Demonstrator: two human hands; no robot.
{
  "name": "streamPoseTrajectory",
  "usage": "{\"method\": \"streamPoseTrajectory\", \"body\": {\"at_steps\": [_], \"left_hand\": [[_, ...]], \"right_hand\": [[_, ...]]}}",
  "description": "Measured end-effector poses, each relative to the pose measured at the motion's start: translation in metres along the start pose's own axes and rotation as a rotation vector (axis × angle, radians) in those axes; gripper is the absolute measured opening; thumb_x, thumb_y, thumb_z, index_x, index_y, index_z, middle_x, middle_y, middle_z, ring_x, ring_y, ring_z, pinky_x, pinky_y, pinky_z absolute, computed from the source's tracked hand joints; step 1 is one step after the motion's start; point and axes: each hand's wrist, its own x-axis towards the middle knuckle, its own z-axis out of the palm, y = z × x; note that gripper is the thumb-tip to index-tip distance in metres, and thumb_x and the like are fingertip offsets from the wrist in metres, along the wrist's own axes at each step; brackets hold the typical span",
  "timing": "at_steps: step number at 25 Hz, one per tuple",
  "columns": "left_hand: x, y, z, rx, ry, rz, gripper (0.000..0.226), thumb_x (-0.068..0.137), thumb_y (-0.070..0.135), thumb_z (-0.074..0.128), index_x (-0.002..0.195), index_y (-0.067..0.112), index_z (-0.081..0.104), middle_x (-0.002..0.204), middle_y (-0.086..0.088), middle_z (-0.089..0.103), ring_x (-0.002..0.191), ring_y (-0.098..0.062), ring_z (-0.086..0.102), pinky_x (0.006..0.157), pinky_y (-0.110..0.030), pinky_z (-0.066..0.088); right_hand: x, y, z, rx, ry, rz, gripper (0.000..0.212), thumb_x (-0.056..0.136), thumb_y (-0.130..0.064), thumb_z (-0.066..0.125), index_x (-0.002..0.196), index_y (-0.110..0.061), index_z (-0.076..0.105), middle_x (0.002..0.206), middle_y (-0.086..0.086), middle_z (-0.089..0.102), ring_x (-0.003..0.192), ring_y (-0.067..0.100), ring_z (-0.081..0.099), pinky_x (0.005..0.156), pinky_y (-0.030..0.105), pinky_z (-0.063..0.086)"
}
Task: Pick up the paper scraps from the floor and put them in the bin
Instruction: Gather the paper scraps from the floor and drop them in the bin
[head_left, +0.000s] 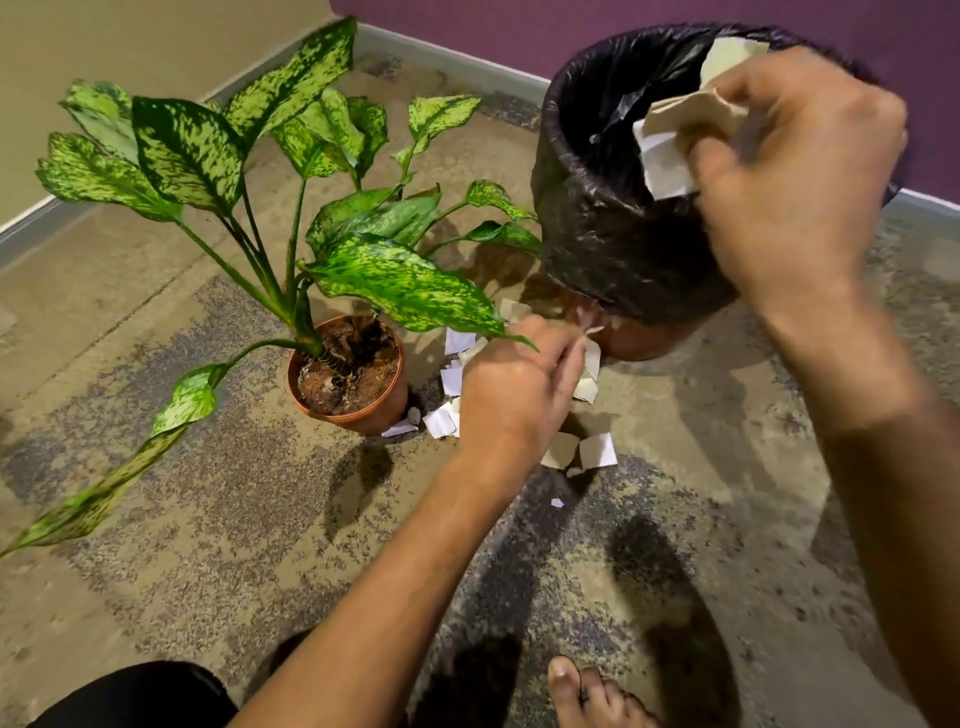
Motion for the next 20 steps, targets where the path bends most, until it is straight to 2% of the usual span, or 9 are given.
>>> {"method": "streamPoseTrajectory", "body": {"at_steps": [2, 5, 8, 11, 13, 15, 16, 18, 20], "left_hand": [[0.018, 0.011, -0.001, -0.110, 0.043, 0.043, 0.016, 0.092, 0.016, 0.059, 0.090, 0.006, 0.071, 0.079, -0.007, 0.066, 0.071, -0.021, 0.062, 0.064, -0.036, 0.051], [0.046, 0.027, -0.001, -0.101, 0.151, 0.099, 0.011, 0.089, 0.012, 0.063, 0.087, 0.005, 0.072, 0.076, -0.007, 0.068, 0.067, -0.020, 0.063, 0.061, -0.035, 0.050], [0.068, 0.044, 0.002, -0.051, 0.190, 0.048, 0.014, 0.090, 0.016, 0.060, 0.089, 0.008, 0.071, 0.079, -0.006, 0.069, 0.068, -0.023, 0.064, 0.058, -0.039, 0.051], [0.086, 0.052, 0.003, -0.006, 0.147, -0.003, 0.014, 0.091, 0.018, 0.058, 0.088, 0.010, 0.070, 0.079, -0.003, 0.068, 0.068, -0.021, 0.063, 0.060, -0.040, 0.050], [0.096, 0.056, 0.002, 0.012, 0.156, -0.029, 0.013, 0.091, 0.018, 0.057, 0.087, 0.012, 0.069, 0.078, -0.002, 0.067, 0.068, -0.022, 0.062, 0.059, -0.039, 0.048], [0.109, 0.061, 0.003, 0.102, 0.151, -0.021, 0.014, 0.091, 0.018, 0.055, 0.090, 0.014, 0.069, 0.083, -0.002, 0.067, 0.075, -0.025, 0.063, 0.060, -0.039, 0.047], [0.116, 0.064, 0.005, 0.185, 0.125, -0.005, 0.017, 0.092, 0.016, 0.053, 0.095, 0.016, 0.069, 0.089, -0.002, 0.067, 0.081, -0.024, 0.062, 0.061, -0.038, 0.046], [0.125, 0.068, 0.014, 0.284, 0.038, -0.011, 0.028, 0.092, 0.008, 0.047, 0.110, 0.019, 0.065, 0.104, 0.000, 0.065, 0.097, -0.022, 0.057, 0.063, -0.030, 0.040], [0.123, 0.070, 0.022, 0.295, -0.047, -0.008, 0.043, 0.090, 0.001, 0.044, 0.128, 0.018, 0.056, 0.120, 0.000, 0.061, 0.107, -0.022, 0.050, 0.068, -0.028, 0.037]], "right_hand": [[0.014, 0.013, 0.007, -0.087, -0.040, -0.011, 0.026, 0.087, -0.021, 0.058, 0.110, -0.017, 0.069, 0.108, 0.004, 0.068, 0.096, 0.022, 0.062, 0.085, 0.034, 0.047], [0.015, 0.028, 0.018, -0.022, -0.131, -0.040, 0.035, 0.087, -0.026, 0.059, 0.122, -0.025, 0.065, 0.126, -0.003, 0.062, 0.111, 0.017, 0.060, 0.096, 0.037, 0.049], [0.005, 0.038, 0.022, 0.094, -0.136, -0.013, 0.044, 0.087, -0.028, 0.058, 0.131, -0.032, 0.058, 0.136, -0.010, 0.054, 0.117, 0.015, 0.058, 0.094, 0.045, 0.051], [-0.013, 0.037, 0.015, 0.239, 0.005, -0.019, 0.044, 0.088, -0.011, 0.054, 0.131, -0.019, 0.060, 0.131, -0.004, 0.056, 0.112, 0.011, 0.059, 0.093, 0.033, 0.053], [-0.041, 0.028, 0.010, 0.354, 0.170, -0.006, 0.035, 0.089, 0.001, 0.054, 0.122, -0.007, 0.063, 0.117, 0.002, 0.062, 0.102, 0.010, 0.061, 0.086, 0.026, 0.053], [-0.083, 0.020, 0.014, 0.475, 0.242, 0.030, 0.027, 0.088, 0.009, 0.054, 0.110, -0.002, 0.064, 0.103, 0.006, 0.063, 0.093, 0.014, 0.061, 0.080, 0.025, 0.053], [-0.107, 0.017, 0.020, 0.515, 0.205, 0.065, 0.026, 0.088, 0.011, 0.054, 0.109, -0.002, 0.063, 0.100, 0.006, 0.062, 0.090, 0.013, 0.061, 0.078, 0.022, 0.053], [-0.154, 0.022, 0.041, 0.505, 0.032, 0.156, 0.029, 0.088, 0.007, 0.054, 0.112, -0.006, 0.062, 0.103, 0.002, 0.061, 0.092, 0.000, 0.058, 0.077, 0.020, 0.053], [-0.192, 0.043, 0.067, 0.399, -0.231, 0.248, 0.036, 0.090, -0.004, 0.059, 0.124, -0.016, 0.056, 0.117, -0.002, 0.057, 0.105, -0.005, 0.052, 0.091, 0.028, 0.051]]}}
